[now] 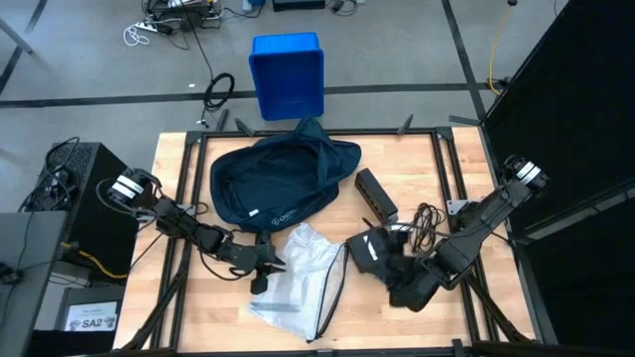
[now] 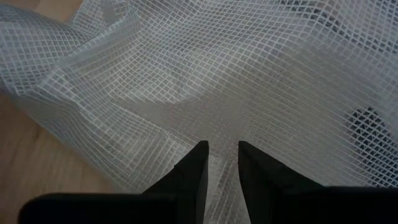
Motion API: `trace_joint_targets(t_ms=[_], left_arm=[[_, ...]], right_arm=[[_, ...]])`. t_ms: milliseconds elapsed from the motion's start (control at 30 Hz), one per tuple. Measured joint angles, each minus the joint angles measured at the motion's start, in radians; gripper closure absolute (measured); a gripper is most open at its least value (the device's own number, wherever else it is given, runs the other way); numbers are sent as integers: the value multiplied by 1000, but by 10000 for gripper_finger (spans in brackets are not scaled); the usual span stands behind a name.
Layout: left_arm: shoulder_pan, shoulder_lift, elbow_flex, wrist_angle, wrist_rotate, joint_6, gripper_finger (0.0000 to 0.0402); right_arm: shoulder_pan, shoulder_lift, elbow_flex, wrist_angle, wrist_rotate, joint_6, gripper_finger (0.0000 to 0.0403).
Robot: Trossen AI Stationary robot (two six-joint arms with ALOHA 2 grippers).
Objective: Unpack backpack
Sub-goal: Remove the black pen from the white mesh envelope
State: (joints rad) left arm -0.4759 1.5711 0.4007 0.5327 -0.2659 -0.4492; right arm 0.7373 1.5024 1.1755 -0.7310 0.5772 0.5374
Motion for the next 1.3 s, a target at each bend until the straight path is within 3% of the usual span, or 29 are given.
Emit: trace_joint_targets(t_ms=[133,233,467,700,1033,1200,1300], left_arm=[[0,0,0,0,-2,0,339],[0,0,0,0,-3,0,339],[11,0,0,40,-44,33,339],[31,0,0,88,-59,83,339],[30,-35,41,186,-31,212,339],[10,-48,79,184,39,211,339],[-24,-48,92,181,44,211,339]], right_arm=[[-18,0,-89,364,-36,-177,203],[-45,25,-160,554,-71,-222,223],[-125,197,-201,751,-237,-241,257],[-195,368,-201,1102,-394,-362,278],[-313,388,-194,1139,-208,-410,279],[-353,388,-194,1131,-210,-408,265],[-351,388,-194,1136,-276,-408,256]])
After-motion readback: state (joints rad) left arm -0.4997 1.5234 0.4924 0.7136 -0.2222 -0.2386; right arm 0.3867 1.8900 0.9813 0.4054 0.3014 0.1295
